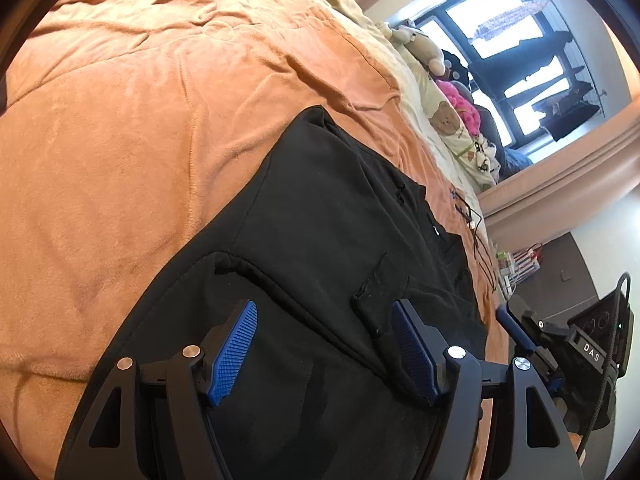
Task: Fold small clothes
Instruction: 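Lay the held sleeve across the sweatshirt body and open the right tool, then close the left tool on the ribbed cuff of the folded sleeve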
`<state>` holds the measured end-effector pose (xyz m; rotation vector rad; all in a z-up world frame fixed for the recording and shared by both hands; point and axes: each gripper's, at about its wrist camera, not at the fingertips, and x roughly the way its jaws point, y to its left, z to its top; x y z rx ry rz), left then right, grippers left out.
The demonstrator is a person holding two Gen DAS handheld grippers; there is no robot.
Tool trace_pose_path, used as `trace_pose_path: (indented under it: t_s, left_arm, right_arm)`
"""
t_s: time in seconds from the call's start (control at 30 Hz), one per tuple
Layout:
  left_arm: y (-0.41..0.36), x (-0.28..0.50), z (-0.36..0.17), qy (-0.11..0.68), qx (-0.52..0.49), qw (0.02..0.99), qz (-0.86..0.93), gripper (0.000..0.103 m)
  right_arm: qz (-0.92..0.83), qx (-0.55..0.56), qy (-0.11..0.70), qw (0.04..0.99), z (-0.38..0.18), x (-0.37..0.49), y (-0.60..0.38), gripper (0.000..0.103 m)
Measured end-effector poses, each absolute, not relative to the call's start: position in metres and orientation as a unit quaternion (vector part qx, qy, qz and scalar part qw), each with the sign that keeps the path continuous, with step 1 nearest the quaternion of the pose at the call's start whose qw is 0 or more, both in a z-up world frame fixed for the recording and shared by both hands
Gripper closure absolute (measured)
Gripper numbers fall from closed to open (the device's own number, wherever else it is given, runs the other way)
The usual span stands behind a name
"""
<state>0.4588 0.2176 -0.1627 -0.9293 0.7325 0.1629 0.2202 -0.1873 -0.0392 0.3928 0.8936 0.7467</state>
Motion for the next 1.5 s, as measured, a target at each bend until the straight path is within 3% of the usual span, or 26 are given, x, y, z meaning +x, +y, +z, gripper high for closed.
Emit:
trace_pose_path:
  t_s: [0.1, 0.17, 0.23, 0.27, 0.83, 1.1, 1.43, 1.5]
  left_arm:
    - [0.210, 0.465, -0.158, 0.350, -0.413, 0.837, 0.080, 0.032]
    - [0.202, 0.473, -0.156, 0.361, -0.397, 0.841, 0.069, 0.032]
    - [0.196, 0.483, -0.154, 0.372, -0.385, 0.843, 0.062, 0.032]
    - [0.194, 0.486, -0.152, 0.375, -0.379, 0.844, 0.061, 0.032]
    - [0.160, 0.571, -0.127, 0.450, -0.222, 0.863, 0.058, 0.032]
    - [0.129, 0.619, -0.143, 0.487, -0.164, 0.857, 0.039, 0.041]
    - [0.111, 0.659, -0.181, 0.524, -0.106, 0.843, 0.054, 0.042]
    - [0.110, 0.664, -0.189, 0.533, -0.104, 0.838, 0.055, 0.049]
  right_arm:
    - [0.333, 0.192, 0.417, 0.824, -0.037, 0.221, -0.216, 0.087]
    - [0.320, 0.195, 0.412, 0.831, -0.035, 0.219, -0.239, 0.066]
    - [0.308, 0.195, 0.401, 0.840, -0.032, 0.213, -0.261, 0.051]
    - [0.301, 0.197, 0.396, 0.845, -0.031, 0.212, -0.272, 0.049]
    - [0.199, 0.241, 0.370, 0.875, -0.031, 0.176, -0.415, 0.049]
    - [0.172, 0.254, 0.373, 0.876, -0.047, 0.162, -0.439, 0.049]
    - [0.149, 0.241, 0.376, 0.882, -0.058, 0.165, -0.460, 0.049]
    - [0.142, 0.243, 0.380, 0.881, -0.063, 0.167, -0.461, 0.049]
